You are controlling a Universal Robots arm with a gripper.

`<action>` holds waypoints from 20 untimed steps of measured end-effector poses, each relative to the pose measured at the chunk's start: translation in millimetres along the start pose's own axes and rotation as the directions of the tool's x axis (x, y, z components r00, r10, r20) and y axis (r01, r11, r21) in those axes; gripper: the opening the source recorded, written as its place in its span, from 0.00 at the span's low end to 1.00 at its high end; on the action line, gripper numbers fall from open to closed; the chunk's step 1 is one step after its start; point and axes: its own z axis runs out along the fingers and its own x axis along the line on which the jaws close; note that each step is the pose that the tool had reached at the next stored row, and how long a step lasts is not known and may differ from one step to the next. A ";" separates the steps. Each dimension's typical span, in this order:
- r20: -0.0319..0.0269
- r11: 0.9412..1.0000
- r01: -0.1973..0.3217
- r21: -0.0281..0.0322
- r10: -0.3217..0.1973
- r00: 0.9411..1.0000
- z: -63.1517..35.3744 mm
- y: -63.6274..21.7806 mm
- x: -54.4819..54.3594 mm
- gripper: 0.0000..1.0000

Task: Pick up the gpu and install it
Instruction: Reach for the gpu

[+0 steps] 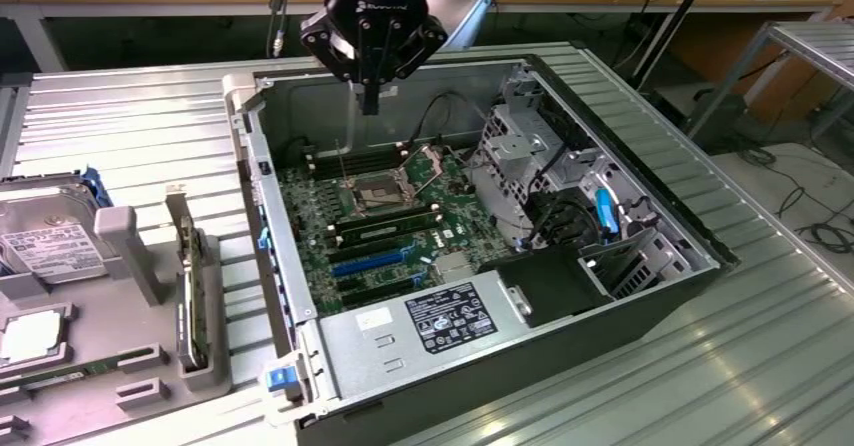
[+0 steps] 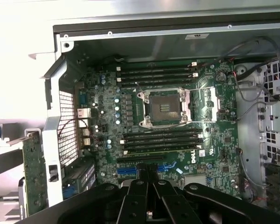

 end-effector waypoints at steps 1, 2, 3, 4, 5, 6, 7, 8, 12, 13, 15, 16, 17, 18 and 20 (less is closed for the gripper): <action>0.000 1.000 0.000 0.000 0.000 1.000 0.0 0.0 0.3 0.11; 0.000 1.000 0.000 0.000 0.000 1.000 0.0 -0.1 1.0 0.11; 0.000 1.000 0.000 0.000 0.000 1.000 0.0 -0.2 1.9 0.11; 0.000 1.000 0.000 0.000 0.000 1.000 0.1 -0.2 2.9 0.11; 0.000 1.000 0.000 0.000 0.000 1.000 0.1 -0.3 3.9 0.11; 0.000 1.000 0.000 0.000 0.000 1.000 0.2 -0.4 4.6 0.11; 0.000 1.000 0.000 0.000 0.000 1.000 0.2 -0.5 5.9 0.11; 0.000 1.000 0.000 0.000 0.000 1.000 0.3 -0.6 7.5 0.11; 0.000 1.000 0.000 0.000 0.000 1.000 0.4 -0.9 11.2 0.11; 0.000 1.000 0.000 0.000 0.000 1.000 0.4 -1.0 12.4 0.11; 0.000 1.000 0.000 0.000 0.000 1.000 0.5 -1.3 15.6 0.11; 0.000 1.000 0.000 0.000 0.000 1.000 0.5 -1.4 17.3 0.11; 0.000 1.000 0.000 0.000 0.000 1.000 0.6 -1.5 19.2 0.11; 0.000 1.000 0.000 0.000 0.000 1.000 0.7 -1.7 21.2 0.11; 0.000 1.000 0.000 0.000 0.000 1.000 1.0 -2.0 25.2 0.11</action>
